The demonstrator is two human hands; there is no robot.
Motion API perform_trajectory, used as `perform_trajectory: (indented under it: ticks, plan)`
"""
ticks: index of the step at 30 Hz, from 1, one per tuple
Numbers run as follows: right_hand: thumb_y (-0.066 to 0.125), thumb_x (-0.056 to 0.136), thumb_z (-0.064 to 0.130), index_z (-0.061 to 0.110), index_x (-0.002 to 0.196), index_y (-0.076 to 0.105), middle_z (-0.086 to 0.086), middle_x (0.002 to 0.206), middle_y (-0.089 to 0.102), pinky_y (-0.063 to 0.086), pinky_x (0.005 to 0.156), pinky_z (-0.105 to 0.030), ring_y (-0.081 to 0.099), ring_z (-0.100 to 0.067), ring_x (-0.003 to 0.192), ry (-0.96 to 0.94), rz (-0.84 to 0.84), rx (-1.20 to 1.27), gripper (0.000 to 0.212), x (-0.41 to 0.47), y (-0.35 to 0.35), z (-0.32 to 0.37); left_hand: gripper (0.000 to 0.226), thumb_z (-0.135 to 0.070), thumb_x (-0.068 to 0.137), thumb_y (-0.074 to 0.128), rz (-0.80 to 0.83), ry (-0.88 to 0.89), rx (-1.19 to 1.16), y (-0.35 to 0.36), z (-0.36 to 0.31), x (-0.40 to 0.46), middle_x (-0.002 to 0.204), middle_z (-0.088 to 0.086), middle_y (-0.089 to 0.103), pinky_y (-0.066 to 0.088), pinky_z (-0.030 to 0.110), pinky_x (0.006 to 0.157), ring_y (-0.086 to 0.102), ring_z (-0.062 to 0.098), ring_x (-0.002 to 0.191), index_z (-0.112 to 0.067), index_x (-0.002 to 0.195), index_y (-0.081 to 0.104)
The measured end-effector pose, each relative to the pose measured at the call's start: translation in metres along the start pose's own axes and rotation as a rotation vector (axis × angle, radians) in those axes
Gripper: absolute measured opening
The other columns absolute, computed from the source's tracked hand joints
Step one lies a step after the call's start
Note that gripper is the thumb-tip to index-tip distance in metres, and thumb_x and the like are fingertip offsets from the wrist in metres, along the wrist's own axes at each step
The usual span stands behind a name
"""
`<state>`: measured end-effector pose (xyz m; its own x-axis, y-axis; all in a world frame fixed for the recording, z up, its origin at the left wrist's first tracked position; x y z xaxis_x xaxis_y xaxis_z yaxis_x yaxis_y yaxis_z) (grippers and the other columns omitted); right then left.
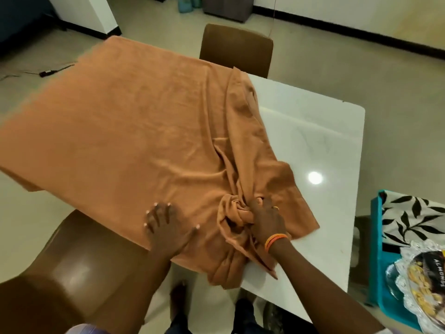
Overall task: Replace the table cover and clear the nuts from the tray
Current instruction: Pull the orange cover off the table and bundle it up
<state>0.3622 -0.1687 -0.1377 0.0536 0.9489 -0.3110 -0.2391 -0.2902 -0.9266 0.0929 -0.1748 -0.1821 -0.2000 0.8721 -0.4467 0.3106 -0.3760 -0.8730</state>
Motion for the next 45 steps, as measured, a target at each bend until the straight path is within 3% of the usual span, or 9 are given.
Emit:
perform_trajectory:
  ticks: [7, 12, 15, 19, 23, 27, 32, 37, 45]
  plan:
    - [0.058, 0.074, 0.017, 0.023, 0.087, 0.059, 0.001, 0.077, 0.064, 0.047, 0.059, -0.029, 0.062, -0.026, 0.073, 0.323, -0.495, 0.601, 0.014, 0.016, -0.008, 0.074, 0.104, -0.079, 0.077, 0.032, 0.138, 0.309, 0.091, -0.044, 0.080, 0.030, 0.162, 0.020, -0.003, 0.007, 0.049, 0.119, -0.002, 0.036, 0.149, -0.019, 0.156, 0.004]
    - [0.064, 0.078, 0.024, 0.021, 0.109, 0.056, -0.004, 0.110, 0.059, 0.052, 0.085, -0.037, 0.056, -0.022, 0.094, 0.246, -0.863, 0.696, 0.032, 0.047, -0.013, 0.194, 0.055, -0.047, 0.104, 0.022, 0.360, 0.295, -0.260, -0.078, 0.084, 0.037, 0.162, 0.005, 0.014, 0.016, 0.041, 0.119, 0.013, 0.028, 0.149, -0.025, 0.154, 0.020]
    - [0.068, 0.077, 0.035, 0.020, 0.135, 0.034, -0.020, 0.141, 0.031, 0.043, 0.095, -0.041, 0.041, -0.036, 0.120, 0.079, -0.577, 0.414, 0.069, 0.065, 0.008, 0.249, 0.063, -0.058, 0.095, 0.028, 0.512, 0.137, -0.732, -0.092, 0.086, 0.049, 0.154, 0.000, 0.036, 0.029, 0.040, 0.116, 0.037, 0.025, 0.139, -0.024, 0.147, 0.039]
    - [0.047, 0.090, 0.055, 0.044, 0.148, 0.001, -0.012, 0.158, -0.011, 0.024, 0.105, -0.066, -0.001, -0.044, 0.144, 0.046, 0.052, 0.015, 0.074, 0.084, 0.057, 0.280, 0.032, -0.025, 0.102, 0.040, 0.353, 0.048, -0.879, -0.104, 0.113, 0.056, 0.121, 0.013, 0.061, 0.044, 0.037, 0.089, 0.056, 0.031, 0.113, -0.005, 0.115, 0.062]
    - [0.047, 0.089, 0.056, 0.046, 0.148, 0.001, -0.010, 0.160, -0.007, 0.017, 0.106, -0.069, 0.006, -0.045, 0.144, 0.045, 0.025, 0.028, 0.075, 0.079, 0.057, 0.281, 0.018, -0.027, 0.100, 0.047, 0.213, 0.033, -0.856, -0.116, 0.155, 0.031, 0.112, -0.007, 0.056, 0.041, 0.025, 0.083, 0.053, 0.012, 0.102, -0.023, 0.116, 0.055]
    - [0.056, 0.080, 0.060, 0.039, 0.148, 0.016, -0.017, 0.159, 0.005, 0.022, 0.102, -0.071, 0.022, -0.052, 0.136, 0.128, -0.043, 0.034, 0.082, 0.070, 0.050, 0.299, 0.024, -0.025, 0.099, 0.051, 0.127, 0.014, -0.842, -0.124, 0.212, 0.013, 0.111, -0.002, 0.064, 0.045, 0.024, 0.073, 0.060, 0.015, 0.100, -0.015, 0.117, 0.063]
    - [0.058, 0.083, 0.039, 0.018, 0.141, 0.028, -0.024, 0.156, 0.012, 0.015, 0.107, -0.071, 0.013, -0.048, 0.141, 0.139, -0.094, 0.098, 0.069, 0.035, 0.055, 0.374, 0.017, -0.024, 0.099, 0.054, 0.063, -0.116, -1.026, -0.153, 0.269, -0.007, 0.098, -0.002, 0.064, 0.054, 0.039, 0.086, 0.060, 0.013, 0.088, -0.021, 0.113, 0.062]
    - [0.058, 0.084, 0.030, 0.023, 0.145, 0.027, -0.015, 0.157, 0.009, 0.009, 0.110, -0.067, 0.014, -0.042, 0.143, 0.108, -0.090, 0.237, 0.069, -0.016, 0.076, 0.472, 0.012, -0.024, 0.099, 0.054, 0.010, -0.047, -1.067, -0.185, 0.346, -0.017, 0.102, -0.008, 0.061, 0.054, 0.026, 0.076, 0.058, 0.008, 0.092, -0.023, 0.109, 0.061]
    - [0.050, 0.090, 0.023, 0.017, 0.123, 0.054, -0.012, 0.135, 0.050, 0.039, 0.102, -0.051, 0.048, -0.037, 0.122, 0.073, 0.014, 0.480, 0.033, -0.103, 0.141, 0.661, 0.012, -0.018, 0.096, 0.057, -0.090, 0.004, -1.042, -0.229, 0.521, -0.035, 0.100, 0.000, 0.067, 0.057, 0.037, 0.086, 0.063, 0.017, 0.094, -0.020, 0.104, 0.066]
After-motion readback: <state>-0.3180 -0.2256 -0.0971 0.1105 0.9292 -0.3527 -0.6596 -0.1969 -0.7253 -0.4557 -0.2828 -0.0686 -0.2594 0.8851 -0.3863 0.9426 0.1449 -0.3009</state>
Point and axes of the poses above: each hand's wrist, its own x-axis towards the middle knuckle, its own y-axis out of the palm, z = x × y, the point moved 1 cm from there along x, towards the middle knuckle
